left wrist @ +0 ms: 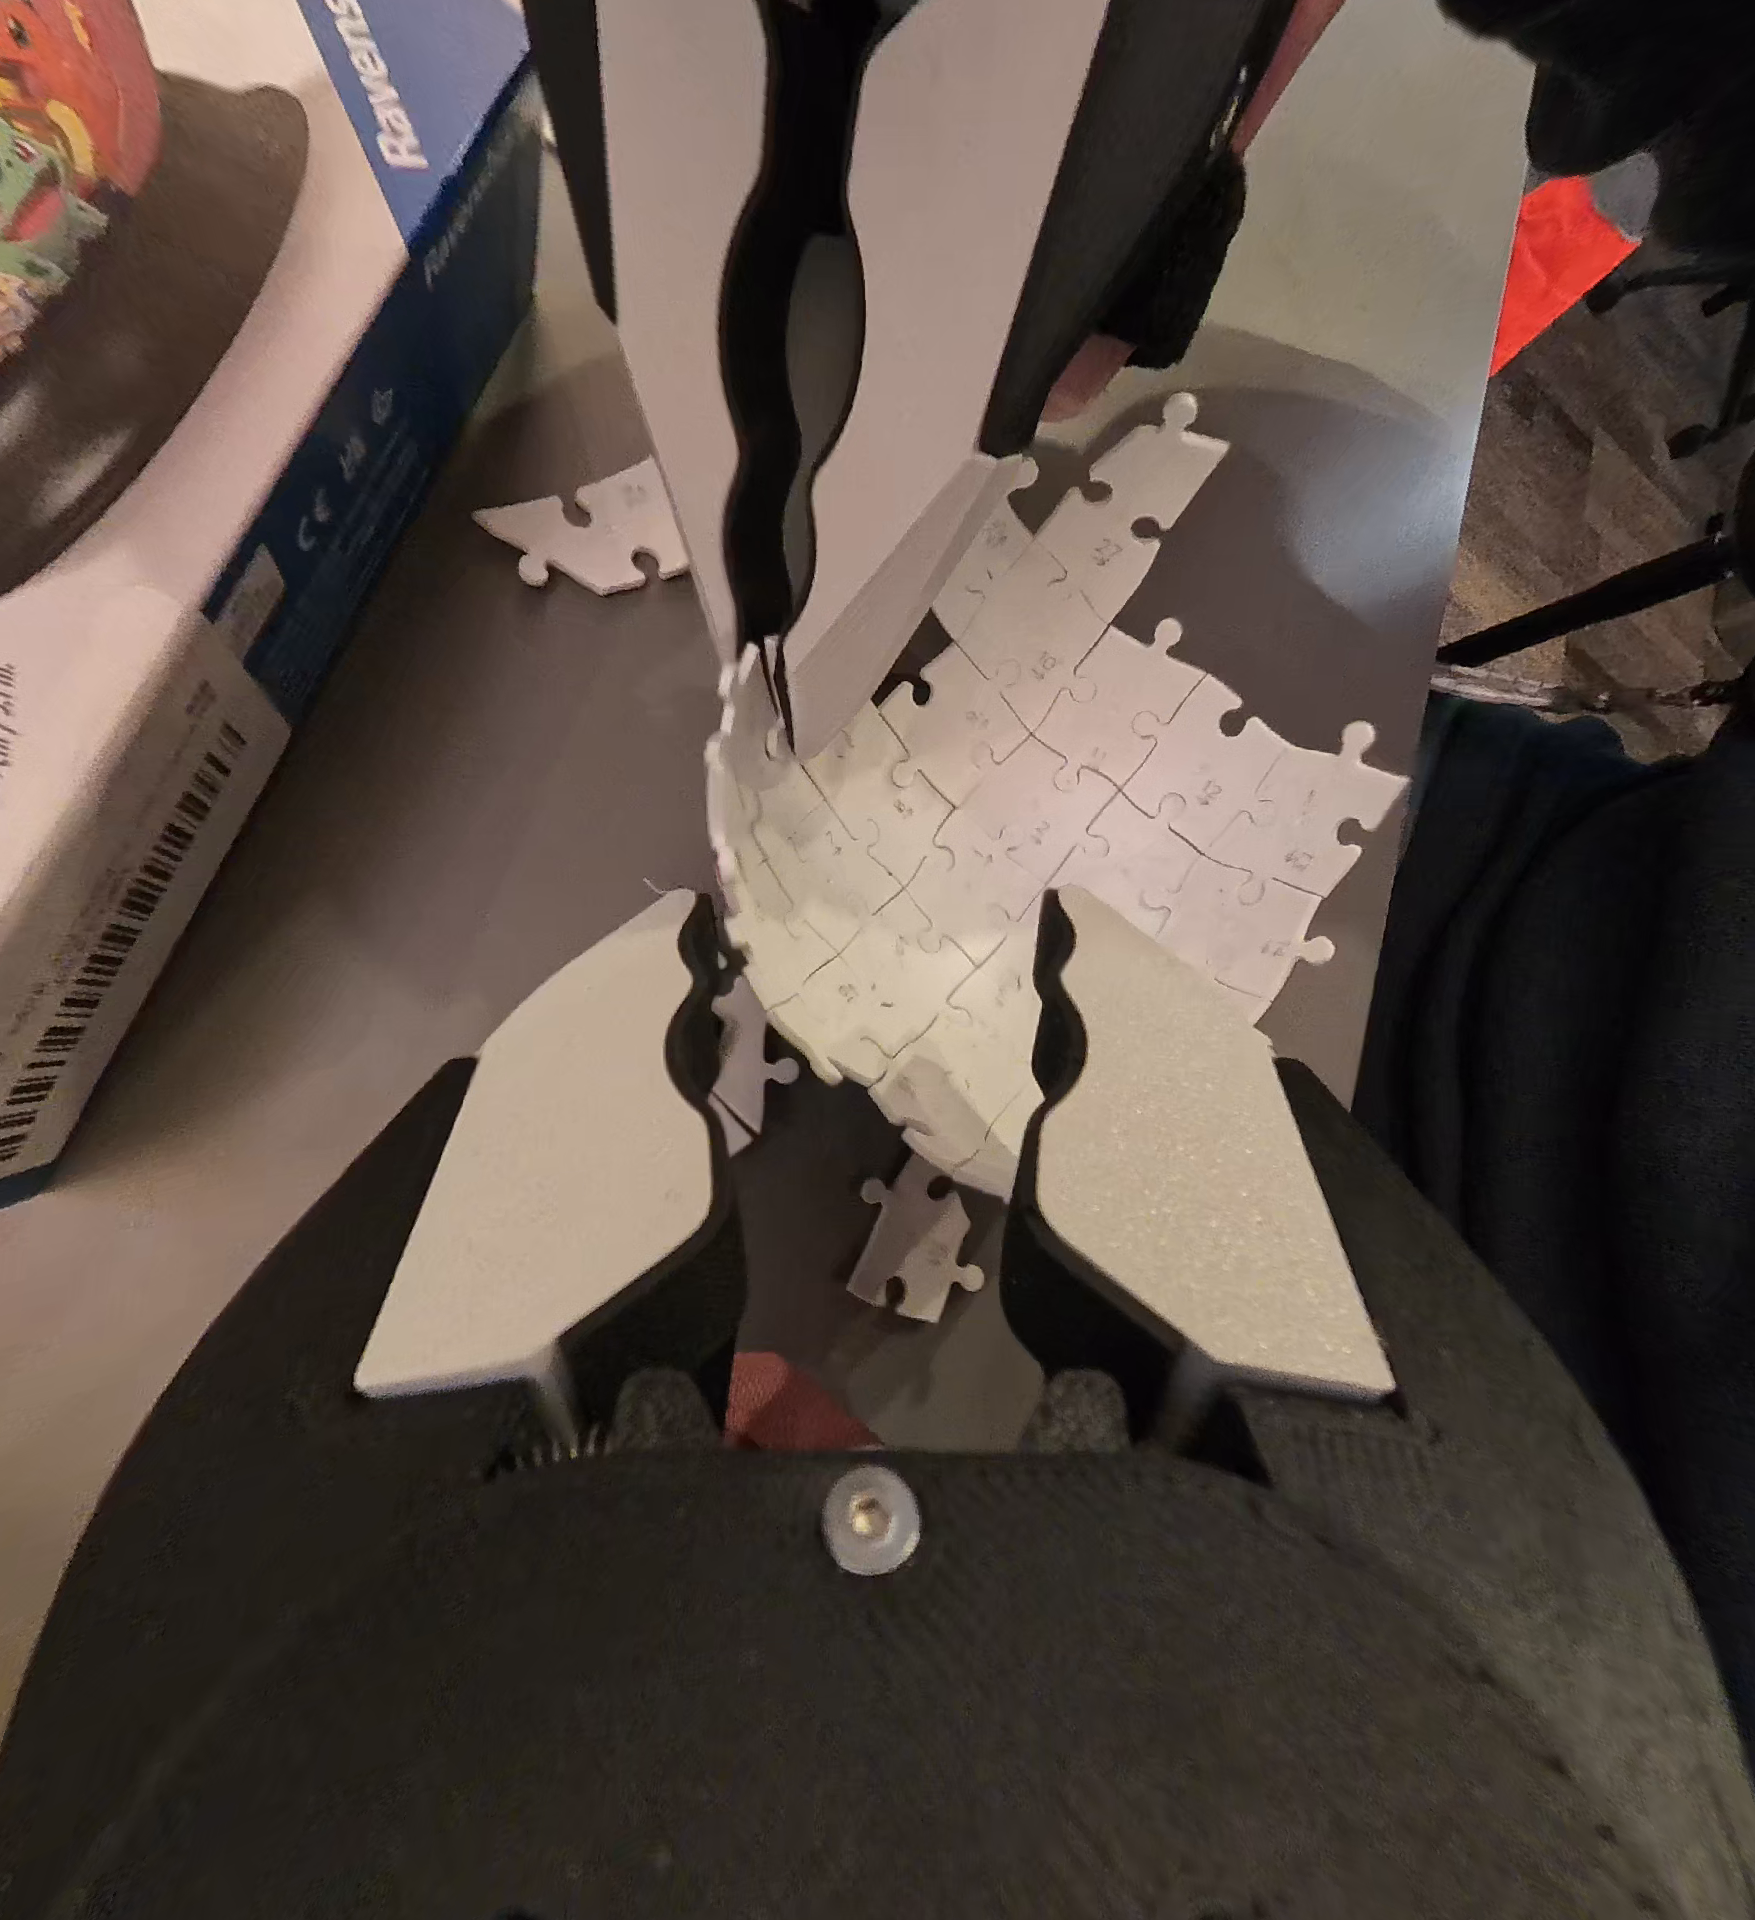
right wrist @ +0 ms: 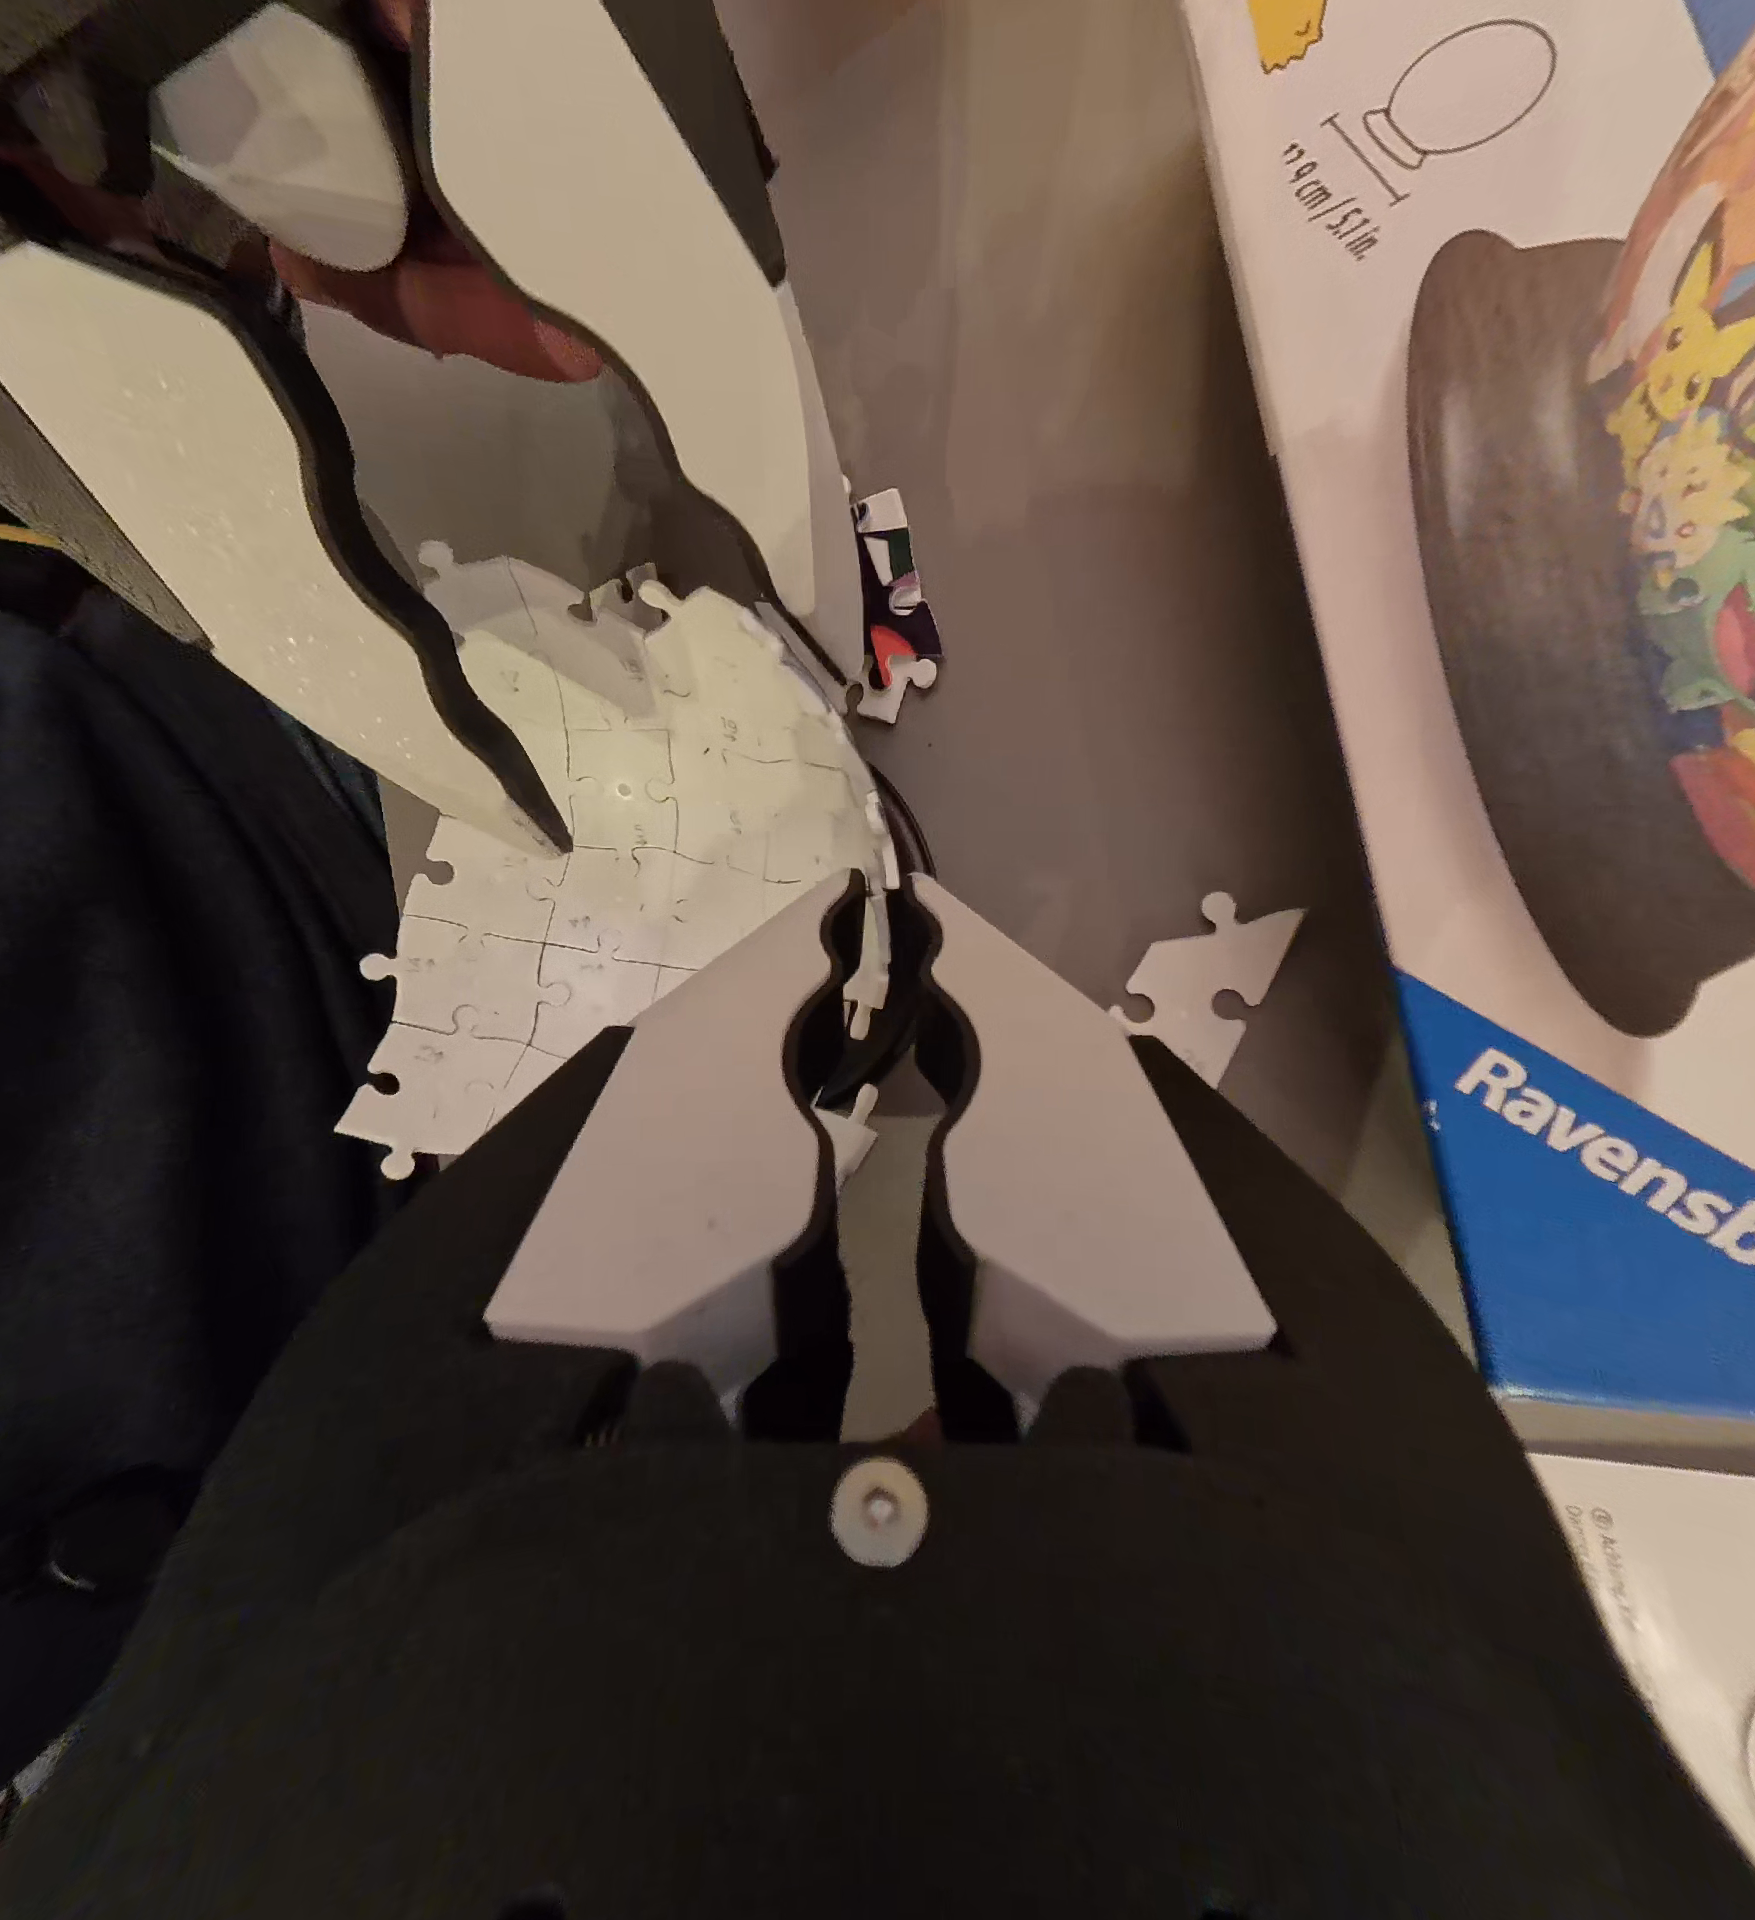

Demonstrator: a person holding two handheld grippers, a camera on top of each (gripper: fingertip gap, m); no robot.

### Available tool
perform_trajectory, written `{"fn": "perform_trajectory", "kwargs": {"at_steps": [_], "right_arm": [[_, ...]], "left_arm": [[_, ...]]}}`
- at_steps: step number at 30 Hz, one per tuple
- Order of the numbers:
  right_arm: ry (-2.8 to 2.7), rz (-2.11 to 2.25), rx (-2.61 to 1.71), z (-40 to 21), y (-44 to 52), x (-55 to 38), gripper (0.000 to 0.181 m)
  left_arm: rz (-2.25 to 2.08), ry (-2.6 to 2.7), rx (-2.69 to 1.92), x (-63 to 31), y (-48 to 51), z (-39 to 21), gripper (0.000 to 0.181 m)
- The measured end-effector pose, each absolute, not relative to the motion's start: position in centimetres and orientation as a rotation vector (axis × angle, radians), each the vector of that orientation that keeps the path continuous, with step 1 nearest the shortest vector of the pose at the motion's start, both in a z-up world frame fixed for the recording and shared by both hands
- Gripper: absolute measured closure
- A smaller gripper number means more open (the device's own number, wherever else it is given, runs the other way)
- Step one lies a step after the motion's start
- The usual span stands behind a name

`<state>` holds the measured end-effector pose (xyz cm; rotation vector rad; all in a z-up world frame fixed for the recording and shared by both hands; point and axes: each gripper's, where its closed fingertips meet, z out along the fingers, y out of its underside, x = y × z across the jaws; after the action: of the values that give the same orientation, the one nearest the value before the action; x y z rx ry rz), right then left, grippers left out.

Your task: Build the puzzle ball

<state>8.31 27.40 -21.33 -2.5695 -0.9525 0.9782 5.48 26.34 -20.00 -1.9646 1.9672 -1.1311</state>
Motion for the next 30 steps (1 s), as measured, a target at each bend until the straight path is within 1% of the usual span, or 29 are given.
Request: {"fn": "perform_trajectory", "kwargs": {"at_steps": [4,10,18,21,24,28,30], "right_arm": [[-0.945,0.981,-2.567,-21.4,27.4,8.3,0.174],[-0.953,0.972,-2.552,-21.4,27.3,8.3,0.178],[-0.962,0.929,-2.566,-21.6,27.2,8.4,0.177],[-0.967,0.922,-2.583,-21.8,27.0,8.4,0.175],[-0.963,0.915,-2.585,-21.7,27.0,8.4,0.175],[-0.945,0.904,-2.584,-21.7,27.0,8.6,0.17],[-0.942,0.899,-2.58,-21.7,27.0,8.6,0.172]], "left_arm": [[-1.108,1.886,-1.942,6.4,27.9,-18.9,0.126],[-1.08,1.844,-1.912,7.1,29.5,-17.7,0.132],[-1.027,1.893,-1.914,7.4,30.1,-17.9,0.132],[-0.967,1.969,-1.886,7.9,30.3,-17.9,0.137],[-0.928,2.059,-1.884,8.2,30.4,-18.1,0.134],[-0.917,2.052,-1.87,8.5,31.0,-17.4,0.133],[-0.953,2.025,-1.872,8.5,31.2,-16.8,0.132]]}}
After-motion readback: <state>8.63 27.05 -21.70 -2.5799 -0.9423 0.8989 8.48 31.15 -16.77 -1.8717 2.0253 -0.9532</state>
